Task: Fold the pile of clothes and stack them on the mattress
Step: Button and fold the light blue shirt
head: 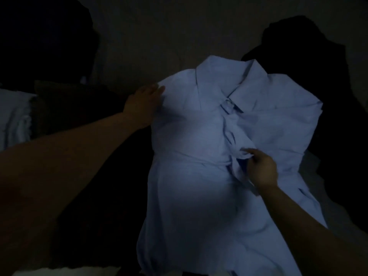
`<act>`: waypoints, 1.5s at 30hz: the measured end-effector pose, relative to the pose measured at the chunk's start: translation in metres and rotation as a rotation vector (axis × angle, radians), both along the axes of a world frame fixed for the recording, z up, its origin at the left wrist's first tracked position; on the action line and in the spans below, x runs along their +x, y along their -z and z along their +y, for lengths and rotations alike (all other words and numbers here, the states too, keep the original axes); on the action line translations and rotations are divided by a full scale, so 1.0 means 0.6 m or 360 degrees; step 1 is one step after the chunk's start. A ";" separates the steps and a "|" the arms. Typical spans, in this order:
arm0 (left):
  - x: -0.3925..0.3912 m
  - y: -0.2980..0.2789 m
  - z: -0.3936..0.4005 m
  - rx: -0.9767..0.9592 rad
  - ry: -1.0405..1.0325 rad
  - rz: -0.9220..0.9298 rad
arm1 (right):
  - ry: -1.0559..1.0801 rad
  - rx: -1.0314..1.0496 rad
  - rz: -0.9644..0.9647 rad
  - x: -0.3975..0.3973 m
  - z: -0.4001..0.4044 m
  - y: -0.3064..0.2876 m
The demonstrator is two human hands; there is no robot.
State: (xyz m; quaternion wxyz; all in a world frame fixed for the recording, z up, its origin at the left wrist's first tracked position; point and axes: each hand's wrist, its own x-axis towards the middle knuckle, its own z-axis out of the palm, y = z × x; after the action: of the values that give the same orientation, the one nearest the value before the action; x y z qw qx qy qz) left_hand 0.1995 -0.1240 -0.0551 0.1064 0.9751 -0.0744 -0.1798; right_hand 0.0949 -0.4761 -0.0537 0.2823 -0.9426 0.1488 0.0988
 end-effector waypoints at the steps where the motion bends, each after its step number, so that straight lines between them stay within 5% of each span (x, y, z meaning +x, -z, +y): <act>1: 0.008 0.006 -0.003 0.0077 0.0073 0.0058 | 0.0096 0.0134 -0.0026 0.011 -0.010 -0.011; 5: 0.015 0.008 -0.015 0.0394 0.0183 0.0294 | 0.0197 0.0110 -0.0359 0.066 -0.098 -0.077; 9: 0.032 0.013 -0.002 0.0421 0.0020 0.0020 | 0.0239 -0.0312 -0.0539 0.109 -0.199 -0.098; 11: 0.047 0.017 0.010 0.0223 -0.0267 -0.0075 | 0.0290 -0.0199 -0.0476 0.103 -0.200 -0.074; 17: -0.004 0.017 -0.046 -0.0420 -0.1262 -0.0258 | 0.1335 0.0540 -0.0314 0.076 -0.139 -0.013; 21: -0.088 0.038 -0.137 -0.0945 -0.1862 0.0101 | 0.1154 0.0181 -0.0415 0.063 -0.111 -0.017; 24: -0.127 0.063 -0.166 -0.1287 -0.2057 0.0036 | 0.0807 0.0089 -0.0270 0.076 -0.114 -0.026; 26: -0.130 0.070 -0.168 -0.1371 -0.2088 -0.0059 | 0.0563 0.0068 -0.0271 0.094 -0.126 -0.043; 31: -0.121 0.066 -0.160 -0.1143 -0.1891 -0.0182 | 0.0586 0.0231 -0.0860 0.159 -0.163 -0.091; 35: -0.145 0.070 -0.151 -0.0796 -0.2351 -0.0283 | 0.0548 -0.0095 -0.0422 0.193 -0.180 -0.053; 41: -0.222 0.080 -0.156 -0.0949 -0.1964 -0.0055 | 0.0819 0.0243 -0.0311 0.155 -0.164 -0.039; 45: -0.252 0.077 -0.160 -0.0787 -0.1858 -0.0039 | 0.0548 0.0151 -0.0252 0.103 -0.166 -0.027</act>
State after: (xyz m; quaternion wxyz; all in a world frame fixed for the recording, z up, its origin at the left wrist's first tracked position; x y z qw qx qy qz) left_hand 0.0486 -0.2198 -0.1014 0.4082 0.8037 0.4291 -0.0584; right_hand 0.1568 -0.5755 -0.0376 0.3498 -0.8937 0.2803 -0.0186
